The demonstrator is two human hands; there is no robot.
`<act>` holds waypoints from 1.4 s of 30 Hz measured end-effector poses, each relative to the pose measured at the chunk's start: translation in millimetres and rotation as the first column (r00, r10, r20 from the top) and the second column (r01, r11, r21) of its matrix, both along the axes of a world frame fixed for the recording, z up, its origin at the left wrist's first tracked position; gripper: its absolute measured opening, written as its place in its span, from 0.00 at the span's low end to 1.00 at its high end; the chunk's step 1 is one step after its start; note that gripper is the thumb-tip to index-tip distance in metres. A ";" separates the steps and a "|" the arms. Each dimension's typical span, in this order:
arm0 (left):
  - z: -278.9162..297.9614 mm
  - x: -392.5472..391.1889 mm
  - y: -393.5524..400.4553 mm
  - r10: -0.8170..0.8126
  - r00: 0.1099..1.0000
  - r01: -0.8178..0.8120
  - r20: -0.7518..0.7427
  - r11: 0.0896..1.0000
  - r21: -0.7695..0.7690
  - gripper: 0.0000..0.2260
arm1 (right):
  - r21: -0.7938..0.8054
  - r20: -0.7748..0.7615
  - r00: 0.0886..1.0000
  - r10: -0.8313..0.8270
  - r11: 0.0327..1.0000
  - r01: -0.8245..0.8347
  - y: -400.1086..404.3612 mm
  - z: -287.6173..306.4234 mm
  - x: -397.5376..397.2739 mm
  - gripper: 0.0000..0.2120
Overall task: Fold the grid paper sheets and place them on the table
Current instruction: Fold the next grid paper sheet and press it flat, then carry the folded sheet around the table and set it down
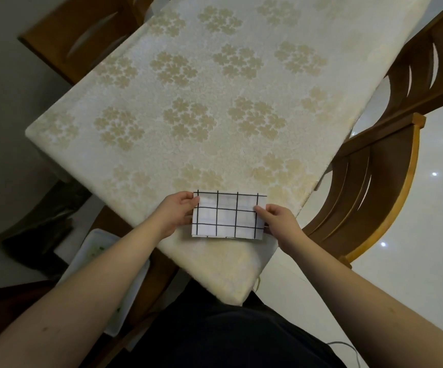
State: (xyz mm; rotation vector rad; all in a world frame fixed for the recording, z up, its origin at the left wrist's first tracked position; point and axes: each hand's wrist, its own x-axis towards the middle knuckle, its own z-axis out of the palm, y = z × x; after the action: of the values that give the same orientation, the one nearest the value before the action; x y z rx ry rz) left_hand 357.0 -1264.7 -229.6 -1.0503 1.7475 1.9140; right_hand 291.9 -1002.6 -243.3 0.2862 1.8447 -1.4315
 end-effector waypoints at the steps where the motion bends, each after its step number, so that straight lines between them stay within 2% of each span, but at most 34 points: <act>1: 2.6 4.0 2.1 0.012 1.000 -0.012 0.008 1.000 0.000 0.09 | 0.013 -0.015 1.000 0.007 1.000 -0.007 2.5 -1.4 1.7 0.24; 6: 15.3 25.2 13.4 0.128 0.991 -0.131 0.035 0.988 0.087 0.09 | -0.014 -0.055 0.996 -0.069 0.998 0.068 0.7 29.5 13.3 0.14; 9: 18.0 45.8 20.7 0.076 0.996 -0.083 0.054 0.985 0.154 0.13 | -0.045 -0.041 0.990 -0.131 0.991 0.130 3.9 41.2 21.8 0.12; 12: 21.6 67.7 29.3 0.029 0.999 -0.031 0.028 0.994 0.106 0.12 | -0.050 -0.051 0.992 -0.113 0.993 0.111 7.8 51.9 34.5 0.10; 16: 28.2 89.9 36.5 0.123 0.992 -0.120 -0.038 0.989 0.084 0.11 | -0.075 -0.007 0.995 -0.100 0.992 0.099 13.9 61.3 59.6 0.12; 19: 33.8 109.3 37.9 0.125 0.989 -0.121 -0.079 0.991 0.058 0.08 | -0.077 0.027 0.995 -0.094 0.992 0.095 16.8 65.4 85.4 0.11; 24: 34.0 151.7 36.8 0.090 0.989 -0.101 -0.120 0.991 -0.090 0.10 | -0.023 -0.034 0.991 -0.126 0.992 0.125 16.8 67.9 136.0 0.15; 26: 34.9 170.6 38.3 0.063 0.987 -0.085 -0.147 0.986 -0.142 0.08 | -0.019 -0.069 0.986 -0.151 0.989 0.150 19.5 69.1 156.4 0.14; 30: 37.5 203.9 49.8 0.014 0.978 -0.050 -0.208 0.985 -0.166 0.09 | -0.040 -0.133 0.969 -0.210 0.978 0.206 35.4 72.9 194.7 0.10; 37: 48.3 229.3 86.5 -0.074 0.976 0.047 -0.203 0.990 -0.136 0.12 | -0.016 -0.186 0.944 -0.273 0.961 0.275 81.0 90.0 241.5 0.06; 42: 66.5 219.3 120.8 -0.147 0.963 0.118 -0.225 0.984 -0.137 0.06 | -0.039 -0.225 0.923 -0.313 0.949 0.312 121.8 103.8 255.3 0.06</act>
State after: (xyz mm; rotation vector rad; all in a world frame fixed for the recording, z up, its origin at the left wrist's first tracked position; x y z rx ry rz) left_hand 576.3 -1143.8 -163.1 -0.7479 2.0311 1.9323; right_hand 547.3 -880.8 -139.5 0.4478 2.0509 -1.7452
